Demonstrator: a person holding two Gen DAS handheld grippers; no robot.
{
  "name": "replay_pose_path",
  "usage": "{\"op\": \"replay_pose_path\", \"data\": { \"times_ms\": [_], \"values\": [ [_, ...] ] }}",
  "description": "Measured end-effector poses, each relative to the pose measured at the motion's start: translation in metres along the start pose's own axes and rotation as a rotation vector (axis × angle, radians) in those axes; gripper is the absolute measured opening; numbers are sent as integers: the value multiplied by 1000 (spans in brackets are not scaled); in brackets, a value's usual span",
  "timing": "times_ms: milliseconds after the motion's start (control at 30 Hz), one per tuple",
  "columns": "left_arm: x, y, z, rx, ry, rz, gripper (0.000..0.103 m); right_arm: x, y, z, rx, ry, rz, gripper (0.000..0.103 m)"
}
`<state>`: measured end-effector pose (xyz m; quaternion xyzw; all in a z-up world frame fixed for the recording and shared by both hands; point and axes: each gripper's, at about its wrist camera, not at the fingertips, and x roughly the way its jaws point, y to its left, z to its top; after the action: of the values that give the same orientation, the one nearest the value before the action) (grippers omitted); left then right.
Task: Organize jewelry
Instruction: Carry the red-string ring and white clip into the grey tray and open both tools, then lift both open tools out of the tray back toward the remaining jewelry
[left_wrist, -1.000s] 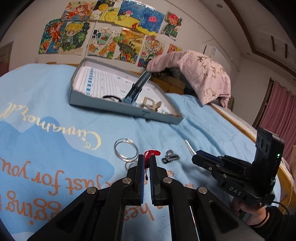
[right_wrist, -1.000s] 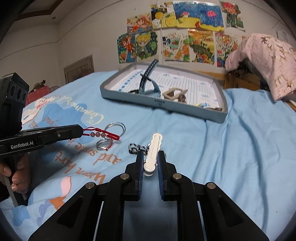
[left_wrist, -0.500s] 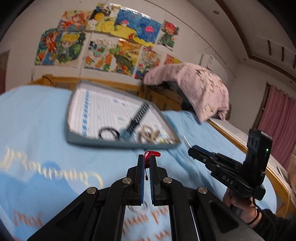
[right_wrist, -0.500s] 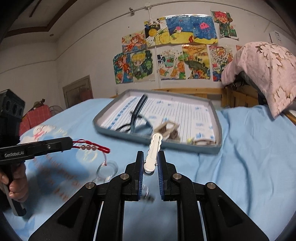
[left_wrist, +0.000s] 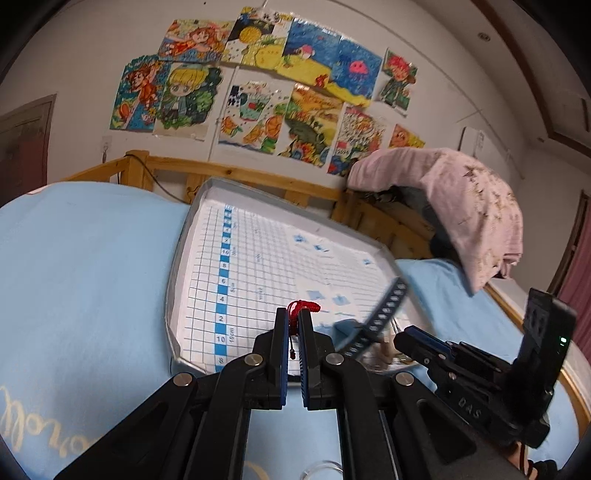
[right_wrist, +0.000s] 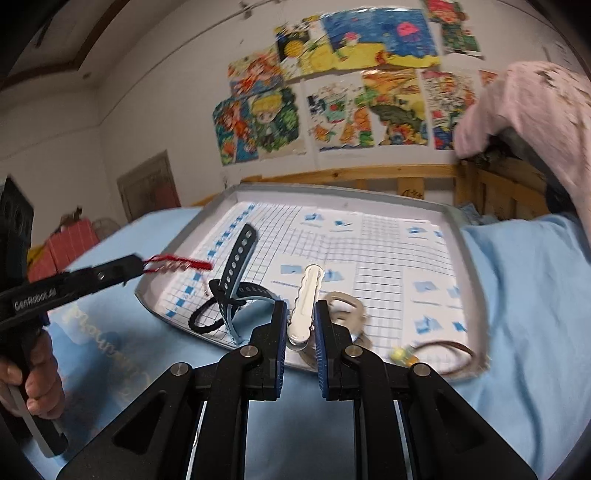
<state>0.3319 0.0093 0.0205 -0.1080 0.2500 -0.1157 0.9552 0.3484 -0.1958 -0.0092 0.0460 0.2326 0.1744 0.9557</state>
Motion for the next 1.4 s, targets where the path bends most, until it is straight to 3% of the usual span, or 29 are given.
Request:
{"op": "replay_pose_path", "data": {
  "times_ms": [400, 467, 533, 667, 767, 800, 833, 900, 967, 1033, 1100, 1200, 1400],
  "values": [
    [32, 9, -13, -1, 101, 64, 5, 25, 14, -2, -66, 60, -16, 14],
    [32, 10, -14, -4, 106, 60, 6, 23, 13, -2, -62, 61, -16, 20],
    [31, 9, -14, -1, 106, 61, 6, 20, 12, -3, -57, 50, -27, 32],
    [19, 5, -14, 12, 85, 53, 8, 4, 5, -3, -32, 8, -58, 34],
    [4, 1, -14, 19, 49, 38, 36, -15, 0, -2, -15, -34, -84, 40],
    [-1, 0, -14, 17, 36, 35, 54, -24, -1, -1, -15, -57, -94, 44],
    [-10, -1, -15, 10, 3, 31, 59, -33, -1, -1, -14, -78, -103, 45],
    [-23, -3, -15, 10, -29, 23, 59, -47, -1, -1, -10, -106, -110, 46],
    [-41, -9, -17, 21, -57, 25, 64, -64, 0, 0, -2, -142, -113, 53],
    [-62, -14, -20, 32, -114, 27, 90, -84, 0, 0, 12, -188, -103, 71],
    [-80, -18, -24, 35, -170, 36, 102, -106, 4, -2, 13, -243, -92, 81],
    [-110, -23, -31, 32, -240, 49, 103, -133, 12, -5, 8, -299, -86, 100],
    [-163, -36, -54, 80, -346, 93, 103, -178, 30, -22, -23, -344, -72, 102]
  ]
}}
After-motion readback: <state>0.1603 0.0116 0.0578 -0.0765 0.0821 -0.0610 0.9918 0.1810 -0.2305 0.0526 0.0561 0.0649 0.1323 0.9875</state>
